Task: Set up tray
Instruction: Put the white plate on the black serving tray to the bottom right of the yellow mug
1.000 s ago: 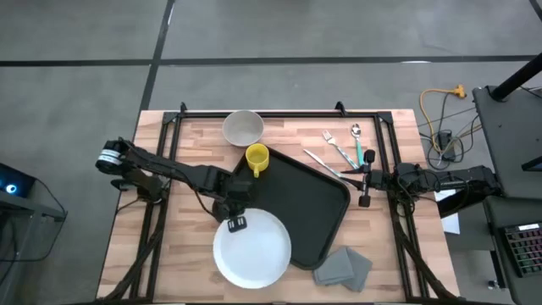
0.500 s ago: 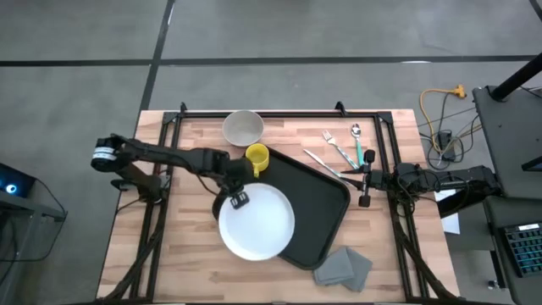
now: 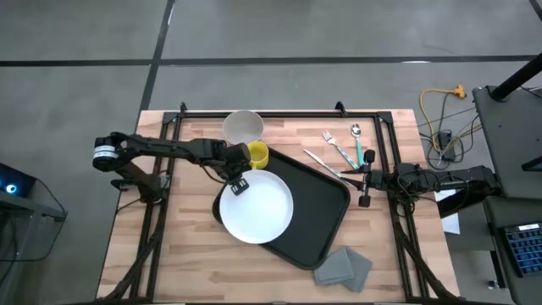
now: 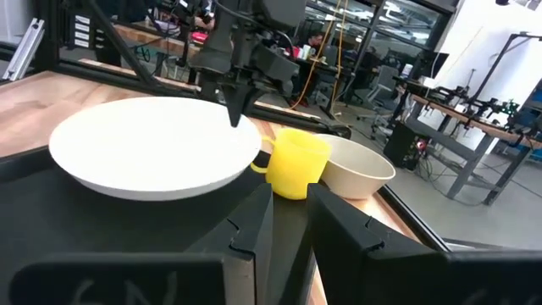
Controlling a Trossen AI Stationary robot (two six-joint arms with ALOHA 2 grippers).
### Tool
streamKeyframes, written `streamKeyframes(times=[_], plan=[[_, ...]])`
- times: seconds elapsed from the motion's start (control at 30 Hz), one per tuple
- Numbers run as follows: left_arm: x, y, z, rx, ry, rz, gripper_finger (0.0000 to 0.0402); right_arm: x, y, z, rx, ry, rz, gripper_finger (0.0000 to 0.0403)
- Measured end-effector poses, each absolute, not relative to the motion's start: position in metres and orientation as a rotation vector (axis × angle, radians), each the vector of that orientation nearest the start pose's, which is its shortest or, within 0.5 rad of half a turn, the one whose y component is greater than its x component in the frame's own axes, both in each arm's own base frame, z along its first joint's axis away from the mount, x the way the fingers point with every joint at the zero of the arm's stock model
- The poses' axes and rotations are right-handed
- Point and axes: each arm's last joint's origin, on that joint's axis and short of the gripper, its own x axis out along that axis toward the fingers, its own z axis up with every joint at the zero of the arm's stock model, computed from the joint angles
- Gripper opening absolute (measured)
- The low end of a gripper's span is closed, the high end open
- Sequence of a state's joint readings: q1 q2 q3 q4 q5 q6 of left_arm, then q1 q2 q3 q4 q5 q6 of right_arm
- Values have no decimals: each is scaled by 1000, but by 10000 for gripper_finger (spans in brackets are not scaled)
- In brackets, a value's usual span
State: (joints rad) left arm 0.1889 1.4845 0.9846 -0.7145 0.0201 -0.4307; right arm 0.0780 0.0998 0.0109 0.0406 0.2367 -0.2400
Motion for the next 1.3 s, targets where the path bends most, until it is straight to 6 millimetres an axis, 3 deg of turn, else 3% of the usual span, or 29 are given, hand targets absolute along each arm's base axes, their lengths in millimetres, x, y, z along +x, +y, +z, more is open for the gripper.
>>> streamKeyframes(times=[1.3], plan=[[263, 65, 201, -472, 1159, 481, 0, 103, 1, 163, -248, 67, -152, 68]])
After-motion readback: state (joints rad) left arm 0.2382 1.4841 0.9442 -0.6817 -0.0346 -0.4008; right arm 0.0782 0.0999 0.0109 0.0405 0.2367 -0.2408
